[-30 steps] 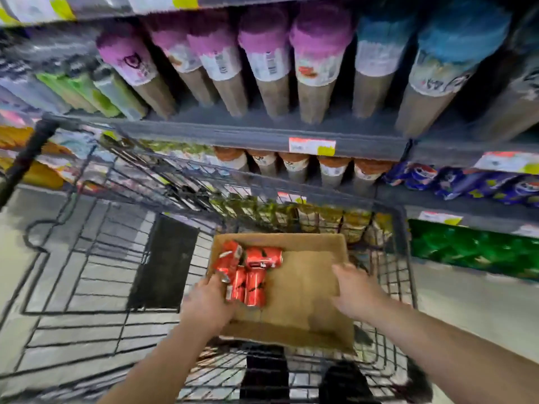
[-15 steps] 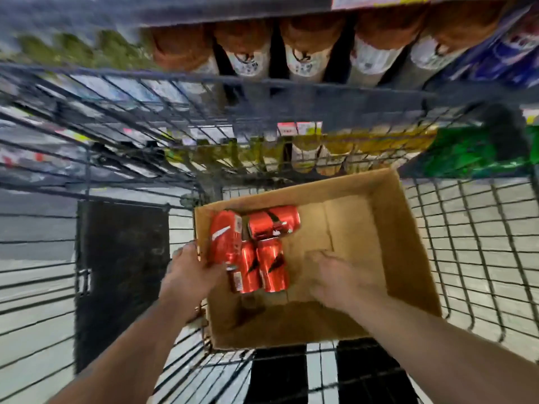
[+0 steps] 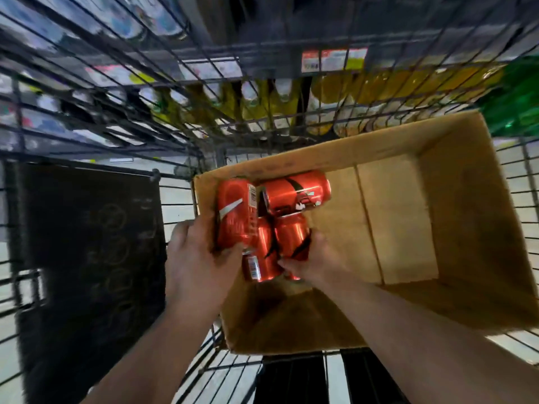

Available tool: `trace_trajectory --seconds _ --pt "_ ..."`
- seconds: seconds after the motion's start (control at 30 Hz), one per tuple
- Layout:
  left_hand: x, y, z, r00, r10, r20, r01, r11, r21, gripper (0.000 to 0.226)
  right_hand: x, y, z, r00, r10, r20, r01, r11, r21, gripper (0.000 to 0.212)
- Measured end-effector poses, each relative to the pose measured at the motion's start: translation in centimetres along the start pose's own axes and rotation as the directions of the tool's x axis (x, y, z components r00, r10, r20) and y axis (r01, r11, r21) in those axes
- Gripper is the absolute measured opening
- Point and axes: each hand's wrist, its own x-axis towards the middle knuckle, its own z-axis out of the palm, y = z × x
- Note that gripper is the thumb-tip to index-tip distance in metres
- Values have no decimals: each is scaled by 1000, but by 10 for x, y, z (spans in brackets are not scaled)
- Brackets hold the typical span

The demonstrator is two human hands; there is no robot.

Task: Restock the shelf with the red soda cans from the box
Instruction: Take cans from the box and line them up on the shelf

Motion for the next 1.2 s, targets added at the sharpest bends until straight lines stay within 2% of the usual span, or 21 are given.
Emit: trace_trajectory --seconds 0.07,0.13,0.2,0.27,0.37,0.43,0.53,0.63,0.73,0.8,0.83,0.93,1.0,1.2 --pt "-8 4 0 999 26 21 -23 992 -127 43 -1 3 -4 999 -7 31 4 997 71 70" --pt "-14 8 3 993 29 113 3 963 -270 31 -8 7 -12 998 -20 58 11 989 150 63" --pt "-21 12 7 971 3 239 80 939 -335 28 -22 6 -24 997 -67 49 56 978 200 57" --pt "-25 14 13 933 -60 354 188 922 -339 21 -43 -3 -35 993 -119 20 113 979 171 49" --pt "-30 26 11 840 -125 527 372 841 -393 63 -74 -19 -43 982 -188 -16 187 967 175 51" --pt "-31 35 7 814 -115 570 452 742 -495 69 -91 -31 -42 965 -262 28 251 945 210 57" --pt "-32 39 -10 837 -145 527 501 589 -634 57 -103 -52 -40 912 -352 208 306 925 226 58" --pt "-34 30 -33 876 -215 431 469 581 -665 56 -93 -68 -40 854 -397 335 346 916 205 57" --pt "-34 22 -52 899 -316 304 433 529 -730 42 -70 -76 -39 877 -411 248 412 910 50 62" --pt "-32 17 -60 888 -373 269 430 468 -771 24 -53 -79 -34 899 -410 153 421 905 -50 61" --pt "-31 14 -63 886 -379 267 428 450 -783 24 -45 -79 -29 911 -394 122 402 914 -49 60" --pt "-28 8 -64 886 -383 262 422 430 -798 36 -28 -86 -6 966 -244 88 238 969 72 66" --pt "-26 3 -61 890 -384 247 408 429 -806 37 -20 -93 9 986 -154 59 144 978 151 69" --pt "-27 -7 -51 893 -381 238 409 467 -784 38 -10 -102 26 997 -74 22 67 971 228 63"
